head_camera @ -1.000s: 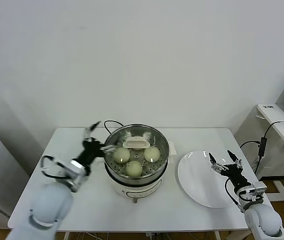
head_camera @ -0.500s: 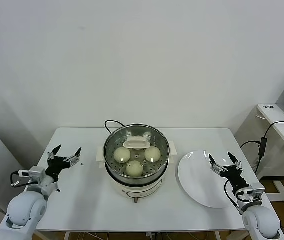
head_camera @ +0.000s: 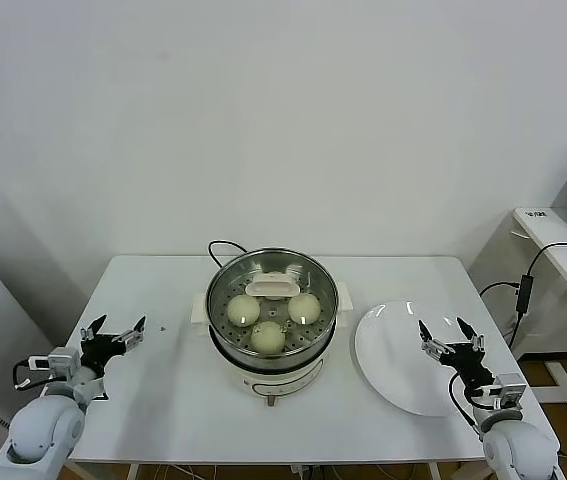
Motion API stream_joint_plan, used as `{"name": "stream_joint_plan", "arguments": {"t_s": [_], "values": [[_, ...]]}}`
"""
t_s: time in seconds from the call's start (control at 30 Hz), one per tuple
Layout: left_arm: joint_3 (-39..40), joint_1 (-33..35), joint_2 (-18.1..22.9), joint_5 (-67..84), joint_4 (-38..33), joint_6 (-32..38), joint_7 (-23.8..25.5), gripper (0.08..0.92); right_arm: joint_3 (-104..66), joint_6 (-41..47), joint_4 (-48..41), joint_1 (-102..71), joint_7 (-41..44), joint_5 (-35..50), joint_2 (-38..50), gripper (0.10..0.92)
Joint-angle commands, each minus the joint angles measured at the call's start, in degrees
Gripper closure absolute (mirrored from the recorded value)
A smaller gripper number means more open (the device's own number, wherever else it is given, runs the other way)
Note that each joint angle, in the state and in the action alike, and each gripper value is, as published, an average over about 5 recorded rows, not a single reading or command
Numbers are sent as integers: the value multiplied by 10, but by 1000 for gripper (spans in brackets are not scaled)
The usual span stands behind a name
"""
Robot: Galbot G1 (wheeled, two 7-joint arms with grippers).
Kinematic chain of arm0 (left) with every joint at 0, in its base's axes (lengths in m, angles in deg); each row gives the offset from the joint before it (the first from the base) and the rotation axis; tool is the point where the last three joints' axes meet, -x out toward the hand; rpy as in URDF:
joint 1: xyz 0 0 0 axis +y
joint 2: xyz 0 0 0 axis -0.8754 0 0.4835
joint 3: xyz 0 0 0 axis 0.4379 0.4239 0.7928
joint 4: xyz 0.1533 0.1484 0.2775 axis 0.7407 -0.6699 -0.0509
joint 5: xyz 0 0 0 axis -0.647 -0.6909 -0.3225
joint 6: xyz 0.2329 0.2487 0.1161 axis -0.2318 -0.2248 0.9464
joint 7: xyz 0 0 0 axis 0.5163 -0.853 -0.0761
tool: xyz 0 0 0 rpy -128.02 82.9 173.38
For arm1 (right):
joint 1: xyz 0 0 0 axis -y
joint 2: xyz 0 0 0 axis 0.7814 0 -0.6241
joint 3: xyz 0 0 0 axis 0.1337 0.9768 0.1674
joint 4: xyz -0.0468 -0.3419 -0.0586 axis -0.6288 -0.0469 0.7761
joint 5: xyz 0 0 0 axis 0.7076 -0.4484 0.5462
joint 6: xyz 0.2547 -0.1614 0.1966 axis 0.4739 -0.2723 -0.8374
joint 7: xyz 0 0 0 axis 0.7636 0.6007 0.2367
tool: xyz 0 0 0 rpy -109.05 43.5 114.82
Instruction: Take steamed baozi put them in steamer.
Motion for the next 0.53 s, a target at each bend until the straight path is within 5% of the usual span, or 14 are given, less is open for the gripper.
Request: {"name": "stream_joint_plan", "arguments": {"t_s": [0.03, 0.53], "values": [[-4, 4, -3, 12, 20, 3, -3, 177, 2, 14, 2, -3, -8, -11, 2, 203], [3, 17, 4, 12, -2, 3, 6, 177, 4, 18, 5, -11, -14, -4, 9, 203]]}}
